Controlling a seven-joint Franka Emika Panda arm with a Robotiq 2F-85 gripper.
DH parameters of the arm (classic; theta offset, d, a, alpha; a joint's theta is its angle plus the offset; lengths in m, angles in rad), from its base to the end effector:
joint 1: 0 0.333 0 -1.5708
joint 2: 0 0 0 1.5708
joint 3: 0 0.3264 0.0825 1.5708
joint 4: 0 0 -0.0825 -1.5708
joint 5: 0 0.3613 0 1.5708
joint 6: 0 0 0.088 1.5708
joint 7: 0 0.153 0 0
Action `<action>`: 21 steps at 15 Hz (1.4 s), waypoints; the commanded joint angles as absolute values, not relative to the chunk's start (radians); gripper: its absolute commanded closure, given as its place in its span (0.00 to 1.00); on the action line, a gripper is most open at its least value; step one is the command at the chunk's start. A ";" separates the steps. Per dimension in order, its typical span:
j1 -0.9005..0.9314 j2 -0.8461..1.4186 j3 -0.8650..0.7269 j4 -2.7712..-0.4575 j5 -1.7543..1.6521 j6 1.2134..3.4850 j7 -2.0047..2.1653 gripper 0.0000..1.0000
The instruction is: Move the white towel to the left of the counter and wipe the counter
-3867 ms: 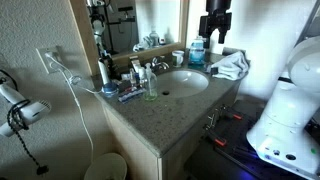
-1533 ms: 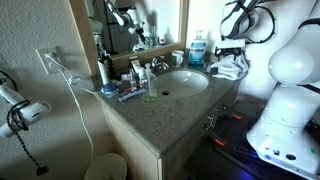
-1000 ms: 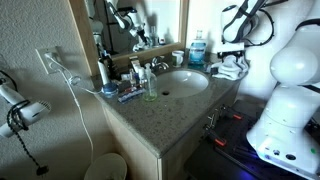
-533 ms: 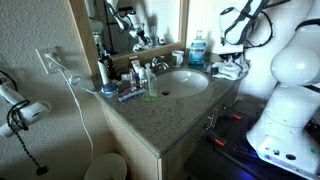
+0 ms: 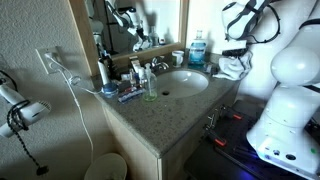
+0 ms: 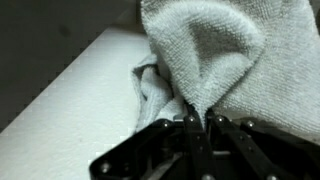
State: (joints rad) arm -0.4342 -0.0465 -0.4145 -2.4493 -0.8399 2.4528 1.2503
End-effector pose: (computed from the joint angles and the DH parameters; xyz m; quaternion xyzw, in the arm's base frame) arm 0.2975 -0.3698 0.3072 0.7235 -0.6400 0.0749 0.2478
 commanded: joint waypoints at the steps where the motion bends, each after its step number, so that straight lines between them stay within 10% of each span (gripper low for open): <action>1: -0.435 -0.203 -0.388 -2.494 -0.861 2.287 1.357 0.94; 21: -0.345 -0.640 -0.160 -2.349 -0.462 1.802 1.183 0.94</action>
